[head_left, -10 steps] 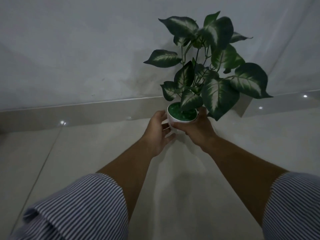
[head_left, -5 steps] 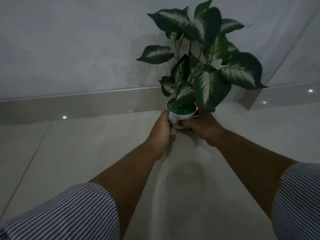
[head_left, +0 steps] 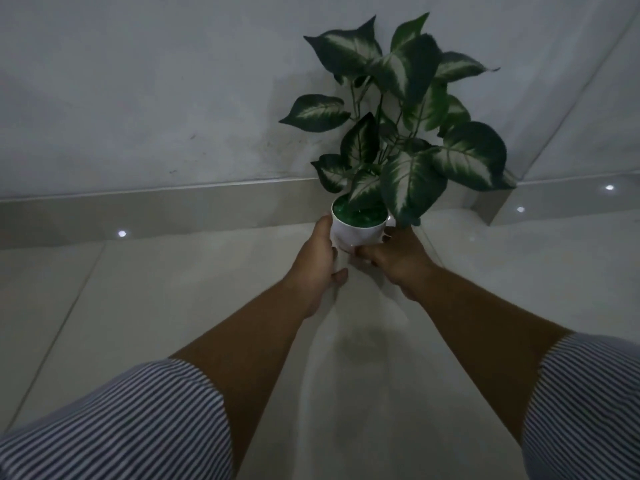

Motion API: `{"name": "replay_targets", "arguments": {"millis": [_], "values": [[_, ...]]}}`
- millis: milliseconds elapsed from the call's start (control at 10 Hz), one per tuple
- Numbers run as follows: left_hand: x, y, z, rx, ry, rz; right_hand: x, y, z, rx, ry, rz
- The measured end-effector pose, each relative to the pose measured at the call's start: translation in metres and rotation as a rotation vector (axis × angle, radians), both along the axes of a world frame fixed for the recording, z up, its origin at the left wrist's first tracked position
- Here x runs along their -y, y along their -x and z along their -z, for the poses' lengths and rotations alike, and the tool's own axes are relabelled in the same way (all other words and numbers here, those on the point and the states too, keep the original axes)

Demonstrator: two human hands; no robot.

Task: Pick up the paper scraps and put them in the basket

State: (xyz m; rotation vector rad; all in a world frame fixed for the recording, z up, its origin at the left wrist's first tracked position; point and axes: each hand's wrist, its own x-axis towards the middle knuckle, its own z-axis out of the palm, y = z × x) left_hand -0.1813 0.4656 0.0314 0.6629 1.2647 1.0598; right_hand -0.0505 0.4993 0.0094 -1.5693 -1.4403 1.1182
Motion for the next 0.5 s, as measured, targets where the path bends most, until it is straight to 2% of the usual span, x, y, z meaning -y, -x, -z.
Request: {"name": "replay_targets", "arguments": {"millis": [100, 300, 400, 500], "values": [[0.006, 0.003, -0.011, -0.011, -0.013, 0.029, 0.008, 0.003, -0.005, -0.047, 0.012, 0.022], [0.019, 0.012, -0.027, -0.032, -0.016, 0.061, 0.013, 0.012, -0.023, 0.030, 0.059, 0.101], [0.031, 0.021, -0.031, -0.091, 0.020, 0.059, 0.030, 0.015, -0.025, 0.094, 0.080, 0.100], [0.052, 0.038, -0.040, -0.234, 0.047, 0.077, 0.061, 0.025, -0.042, 0.152, 0.151, 0.049]]}}
